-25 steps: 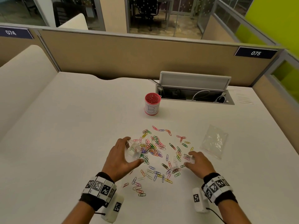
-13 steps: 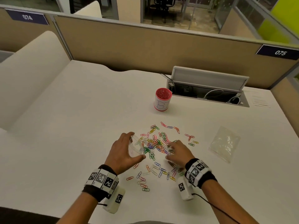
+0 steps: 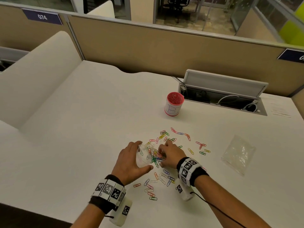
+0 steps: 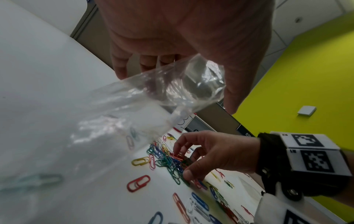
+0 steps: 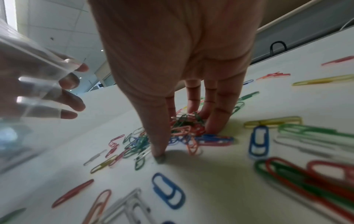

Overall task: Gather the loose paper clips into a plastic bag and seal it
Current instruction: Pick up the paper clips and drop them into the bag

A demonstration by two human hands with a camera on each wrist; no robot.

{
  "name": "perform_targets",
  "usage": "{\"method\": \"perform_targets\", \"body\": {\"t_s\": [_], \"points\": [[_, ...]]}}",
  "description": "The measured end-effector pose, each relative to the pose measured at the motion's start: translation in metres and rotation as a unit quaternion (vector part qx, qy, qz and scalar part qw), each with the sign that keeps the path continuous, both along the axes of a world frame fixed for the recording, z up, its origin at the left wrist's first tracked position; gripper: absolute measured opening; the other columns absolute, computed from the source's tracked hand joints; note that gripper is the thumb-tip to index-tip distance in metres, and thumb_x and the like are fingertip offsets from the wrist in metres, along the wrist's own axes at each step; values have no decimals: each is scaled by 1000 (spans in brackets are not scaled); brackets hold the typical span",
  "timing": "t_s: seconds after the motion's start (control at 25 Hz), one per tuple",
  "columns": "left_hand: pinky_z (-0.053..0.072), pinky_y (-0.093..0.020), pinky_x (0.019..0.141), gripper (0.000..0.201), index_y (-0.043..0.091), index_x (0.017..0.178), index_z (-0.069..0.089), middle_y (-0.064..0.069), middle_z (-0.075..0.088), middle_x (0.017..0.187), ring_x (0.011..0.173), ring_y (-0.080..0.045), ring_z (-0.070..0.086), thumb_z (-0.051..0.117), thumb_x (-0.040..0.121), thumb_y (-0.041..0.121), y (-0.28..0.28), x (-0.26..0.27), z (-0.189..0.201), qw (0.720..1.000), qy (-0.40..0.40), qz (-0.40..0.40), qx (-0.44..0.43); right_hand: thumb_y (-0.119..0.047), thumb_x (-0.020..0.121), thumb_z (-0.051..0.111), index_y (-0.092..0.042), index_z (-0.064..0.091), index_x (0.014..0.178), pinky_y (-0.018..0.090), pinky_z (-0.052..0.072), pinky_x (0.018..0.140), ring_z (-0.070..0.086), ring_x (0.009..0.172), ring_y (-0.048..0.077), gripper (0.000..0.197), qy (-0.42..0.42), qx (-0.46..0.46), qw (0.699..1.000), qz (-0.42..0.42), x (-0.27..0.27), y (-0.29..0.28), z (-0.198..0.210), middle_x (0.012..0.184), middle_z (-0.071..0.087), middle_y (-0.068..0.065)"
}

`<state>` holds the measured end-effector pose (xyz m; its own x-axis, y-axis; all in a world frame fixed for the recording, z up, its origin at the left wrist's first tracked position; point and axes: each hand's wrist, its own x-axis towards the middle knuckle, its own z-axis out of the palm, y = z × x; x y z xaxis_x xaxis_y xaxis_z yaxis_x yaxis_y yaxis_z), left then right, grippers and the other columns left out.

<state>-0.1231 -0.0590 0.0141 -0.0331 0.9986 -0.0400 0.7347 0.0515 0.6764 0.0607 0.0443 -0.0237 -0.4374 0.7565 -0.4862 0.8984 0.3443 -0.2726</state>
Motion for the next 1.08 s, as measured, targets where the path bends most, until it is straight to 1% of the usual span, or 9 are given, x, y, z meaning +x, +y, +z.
{"method": "perform_targets", "body": {"t_s": [0.04, 0.2, 0.36, 0.52, 0.64, 0.72, 0.84, 0.96, 1.08], "points": [[42, -32, 94, 96, 19, 136, 35, 9, 45, 113, 102, -10, 46, 60, 58, 69, -1, 1, 0, 1000, 2, -2, 0, -35, 73, 75, -26, 50, 115, 34, 51, 79, 52, 102, 24, 50, 4, 3, 1000, 3, 1, -2, 0, 118, 42, 2], [40, -30, 94, 95, 18, 136, 36, 7, 48, 115, 102, -10, 46, 59, 59, 68, -2, 4, -4, 1000, 14, -13, -1, -34, 79, 69, -30, 44, 130, 38, 50, 81, 47, 106, 25, 57, -5, 42, 997, 66, 5, -18, -3, 121, 42, 2], [38, -27, 95, 94, 19, 136, 35, 6, 48, 119, 105, -10, 47, 58, 60, 69, -3, 6, -7, 999, 28, -31, -1, -10, 89, 55, -15, 60, 115, 36, 50, 72, 57, 92, 29, 27, -28, 109, 986, 125, 10, -31, -11, 106, 53, 8], [38, -28, 95, 96, 18, 137, 36, 6, 49, 118, 104, -11, 48, 59, 60, 71, -5, 6, -9, 999, 28, -34, 3, -11, 94, 49, -12, 65, 112, 34, 49, 79, 61, 92, 28, 24, -21, 120, 991, 59, 30, -26, -6, 105, 62, 8], [38, -28, 96, 95, 19, 137, 35, 7, 48, 119, 104, -10, 47, 60, 61, 70, -6, 8, -10, 999, 27, -39, 1, -20, 92, 56, -16, 70, 111, 27, 46, 89, 63, 98, 21, 23, 93, 94, 988, -76, 38, -29, 5, 107, 70, 4], [38, -29, 97, 94, 20, 137, 34, 8, 48, 119, 105, -10, 46, 63, 62, 69, -5, 10, -10, 999, 27, -43, 1, -20, 86, 67, -17, 74, 104, 21, 49, 87, 66, 90, 14, 19, 195, 63, 961, -185, 40, -32, 15, 101, 74, 2], [39, -32, 97, 93, 20, 137, 35, 7, 48, 118, 103, -10, 46, 65, 62, 66, -3, 14, -9, 998, 25, -49, 6, -11, 78, 75, -14, 76, 91, 33, 59, 81, 71, 73, 15, 14, 343, 6, 897, -278, 37, -35, 36, 83, 75, 4], [41, -34, 96, 91, 21, 137, 35, 7, 48, 117, 103, -10, 47, 69, 62, 60, 0, 19, -8, 998, 13, -58, 10, -2, 77, 75, -14, 75, 83, 40, 61, 76, 72, 70, 23, 14, 445, -44, 848, -284, 29, -37, 65, 75, 74, 8], [44, -35, 92, 86, 24, 134, 36, 8, 47, 115, 101, -9, 47, 71, 62, 55, 2, 23, -5, 998, -14, -61, 15, 3, 79, 71, -9, 73, 85, 35, 60, 72, 71, 71, 25, 13, 498, -95, 819, -267, 20, -41, 89, 77, 72, 15]]}}
